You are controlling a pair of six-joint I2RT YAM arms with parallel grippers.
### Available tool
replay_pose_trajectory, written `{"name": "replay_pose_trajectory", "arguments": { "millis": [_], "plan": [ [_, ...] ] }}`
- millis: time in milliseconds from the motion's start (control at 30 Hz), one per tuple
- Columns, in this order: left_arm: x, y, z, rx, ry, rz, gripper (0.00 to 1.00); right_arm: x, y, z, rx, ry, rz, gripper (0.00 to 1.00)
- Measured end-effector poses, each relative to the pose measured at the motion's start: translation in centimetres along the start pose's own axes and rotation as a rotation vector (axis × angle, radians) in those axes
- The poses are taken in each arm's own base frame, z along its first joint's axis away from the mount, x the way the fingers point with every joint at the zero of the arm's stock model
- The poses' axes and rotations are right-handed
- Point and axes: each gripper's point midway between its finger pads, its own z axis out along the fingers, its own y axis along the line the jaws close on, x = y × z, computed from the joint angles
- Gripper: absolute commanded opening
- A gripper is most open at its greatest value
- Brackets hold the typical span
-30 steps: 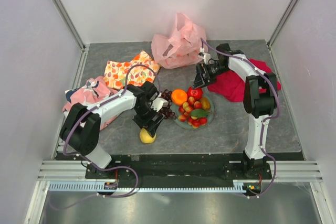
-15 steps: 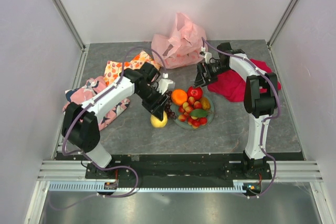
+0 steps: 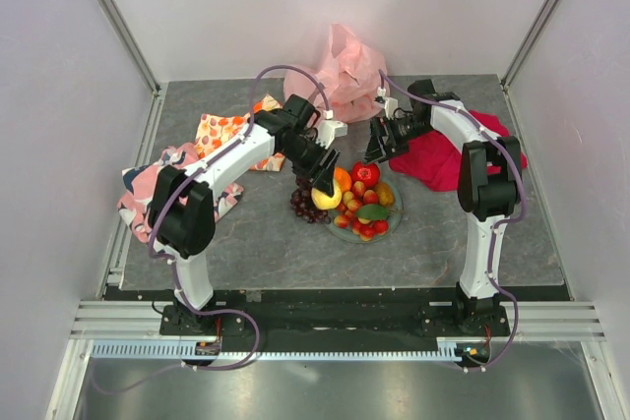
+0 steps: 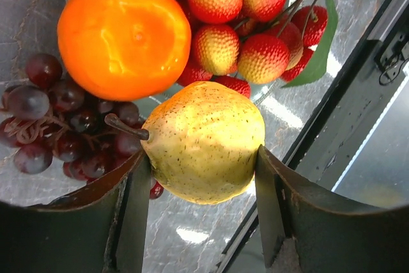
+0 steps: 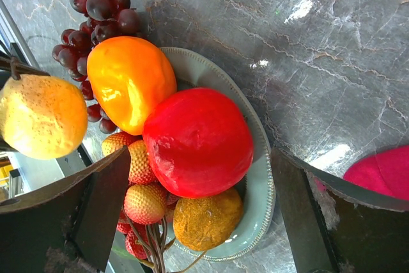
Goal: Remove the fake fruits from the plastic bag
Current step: Place the fake fruit on the plate.
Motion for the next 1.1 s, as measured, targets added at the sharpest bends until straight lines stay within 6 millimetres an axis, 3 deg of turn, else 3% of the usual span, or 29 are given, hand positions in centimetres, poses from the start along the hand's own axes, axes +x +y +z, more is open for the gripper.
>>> {"name": "replay_pose_trajectory", "arguments": {
  "millis": [167,400,567,767,867,900,967,1100],
  "plan": [
    [-0.1,-0.8,0.8,0.010,-0.004,-0.006,0.06,0.0,0.0,0.0,0.000,0.000,0.000,0.98],
    [1.0,-1.5,2.2,0.023,0.020,-0.017,0.20,0.0,0.0,0.0,0.001,0.000,0.000,0.98],
    [2.0,-1.1,3.6,0.020,0.044,-0.046,0.22,0.0,0.0,0.0,0.001,0.000,0.000,0.98],
    [1.6,-0.8,4.3,0.019,0.012,-0.051,0.24,0.0,0.0,0.0,0.000,0.000,0.000,0.98],
    [1.3,-0.8,4.5,0.019,-0.002,-0.053,0.55,0.0,0.0,0.0,0.001,-0.001,0.001,0.98],
    [1.2,-0.8,4.5,0.019,-0.006,-0.053,0.71,0.0,0.0,0.0,0.001,-0.001,0.001,0.98],
    [1.2,-0.7,4.6,0.018,-0.008,-0.056,0.92,-0.1,0.0,0.0,0.001,-0.002,0.001,0.98],
    [2.5,-0.4,5.0,0.006,0.021,-0.072,0.99,-0.1,0.0,0.0,0.001,-0.002,0.005,0.98]
  ]
}}
